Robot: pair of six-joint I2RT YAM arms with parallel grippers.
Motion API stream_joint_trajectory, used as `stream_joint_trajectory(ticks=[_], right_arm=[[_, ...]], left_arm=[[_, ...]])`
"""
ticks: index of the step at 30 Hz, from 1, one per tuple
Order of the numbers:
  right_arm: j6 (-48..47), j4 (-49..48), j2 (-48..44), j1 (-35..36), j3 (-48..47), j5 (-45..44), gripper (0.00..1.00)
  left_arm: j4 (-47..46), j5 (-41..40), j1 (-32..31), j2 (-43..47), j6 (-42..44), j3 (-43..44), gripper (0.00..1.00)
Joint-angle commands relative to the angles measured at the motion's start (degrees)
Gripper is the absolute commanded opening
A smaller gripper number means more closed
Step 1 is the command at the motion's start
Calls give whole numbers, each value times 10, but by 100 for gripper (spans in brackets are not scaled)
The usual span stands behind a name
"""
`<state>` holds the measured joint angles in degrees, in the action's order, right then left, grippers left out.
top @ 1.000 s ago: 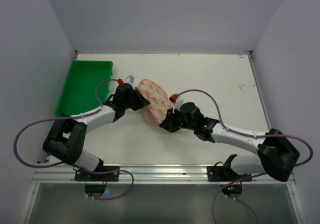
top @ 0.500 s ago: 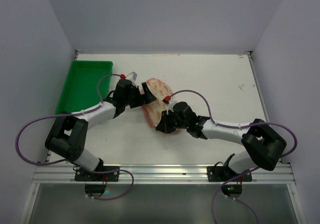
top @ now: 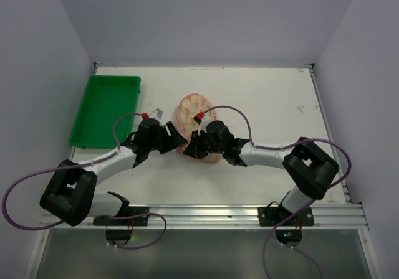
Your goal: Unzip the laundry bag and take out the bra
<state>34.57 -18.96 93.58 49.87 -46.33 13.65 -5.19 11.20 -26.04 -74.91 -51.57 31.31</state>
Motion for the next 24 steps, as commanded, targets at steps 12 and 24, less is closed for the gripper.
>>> stream_joint_trajectory(ticks=[12, 24], right_arm=[[-35, 26, -71, 2, 23, -18, 0], [-67, 167, -179, 2, 42, -4, 0]], left_arm=[[-3, 1, -19, -35, 36, 64, 0], [51, 13, 20, -124, 195, 179, 0]])
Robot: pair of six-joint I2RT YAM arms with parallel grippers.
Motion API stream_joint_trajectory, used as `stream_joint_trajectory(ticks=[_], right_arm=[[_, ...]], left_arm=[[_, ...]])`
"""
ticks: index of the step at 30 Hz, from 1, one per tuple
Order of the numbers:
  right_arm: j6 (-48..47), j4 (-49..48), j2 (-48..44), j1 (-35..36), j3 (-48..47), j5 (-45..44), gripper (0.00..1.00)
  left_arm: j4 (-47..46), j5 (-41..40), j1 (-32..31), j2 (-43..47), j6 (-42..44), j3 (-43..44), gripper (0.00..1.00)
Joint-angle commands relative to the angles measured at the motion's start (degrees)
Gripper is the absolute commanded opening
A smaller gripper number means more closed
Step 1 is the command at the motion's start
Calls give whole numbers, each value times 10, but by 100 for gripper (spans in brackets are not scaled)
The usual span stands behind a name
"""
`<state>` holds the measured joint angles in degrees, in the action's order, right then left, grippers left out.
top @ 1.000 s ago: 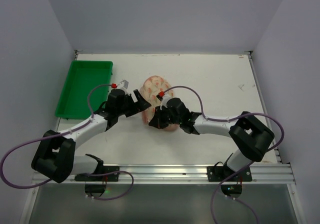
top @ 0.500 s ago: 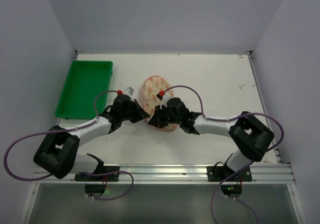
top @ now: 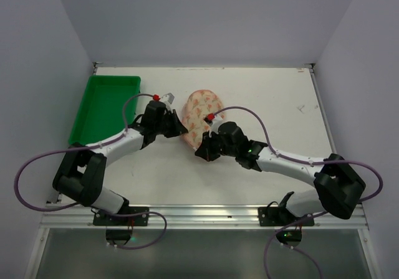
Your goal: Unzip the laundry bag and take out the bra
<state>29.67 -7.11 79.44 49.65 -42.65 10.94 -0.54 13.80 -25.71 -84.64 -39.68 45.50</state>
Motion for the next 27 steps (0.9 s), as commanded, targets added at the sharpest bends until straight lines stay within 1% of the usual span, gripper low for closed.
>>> stream_joint_trajectory(ticks=[1, 4, 7, 10, 11, 13, 14, 15, 16, 17, 19, 20, 22, 23, 25, 26, 27], right_arm=[[-17, 49, -42, 4, 12, 26, 0], [-16, 42, -45, 4, 16, 40, 0], [-11, 23, -25, 4, 13, 54, 0], [-5, -5, 7, 4, 4, 63, 0], [-3, -20, 16, 4, 1, 65, 0], [5, -35, 33, 4, -9, 70, 0], [6, -47, 53, 4, -14, 70, 0], [10, -50, 63, 4, -21, 70, 0], [12, -48, 74, 4, -37, 69, 0], [13, -53, 93, 4, -44, 66, 0], [21, -65, 108, 4, -57, 64, 0], [24, -76, 120, 4, -61, 62, 0], [28, -77, 132, 4, -72, 57, 0], [28, -78, 137, 4, -82, 53, 0], [28, -82, 147, 4, -91, 49, 0], [28, -83, 150, 4, -94, 46, 0], [28, -84, 154, 4, -95, 43, 0]], left_arm=[[4, -9, 18, -34, 85, 43, 0], [4, 9, 20, -61, 111, 64, 0], [2, 11, 19, -77, 127, 73, 0], [-11, 3, 21, -68, 120, 62, 18], [-11, 2, 22, -55, 110, 55, 29], [-10, -4, 25, -38, 95, 45, 48], [-4, -6, 27, -17, 76, 36, 69], [-2, -21, 27, -5, 64, 29, 78], [-3, -32, 28, 8, 51, 7, 84], [-7, -41, 28, 38, 19, -8, 94], [-7, -69, 28, 67, -15, -45, 97], [0, -75, 28, 86, -45, -58, 97], [-5, -75, 27, 106, -73, -85, 97], [-23, -71, 25, 126, -100, -116, 96], [-45, -65, 20, 142, -122, -161, 95], [-71, -60, 15, 152, -137, -173, 93], [-78, -52, 8, 153, -142, -180, 92]])
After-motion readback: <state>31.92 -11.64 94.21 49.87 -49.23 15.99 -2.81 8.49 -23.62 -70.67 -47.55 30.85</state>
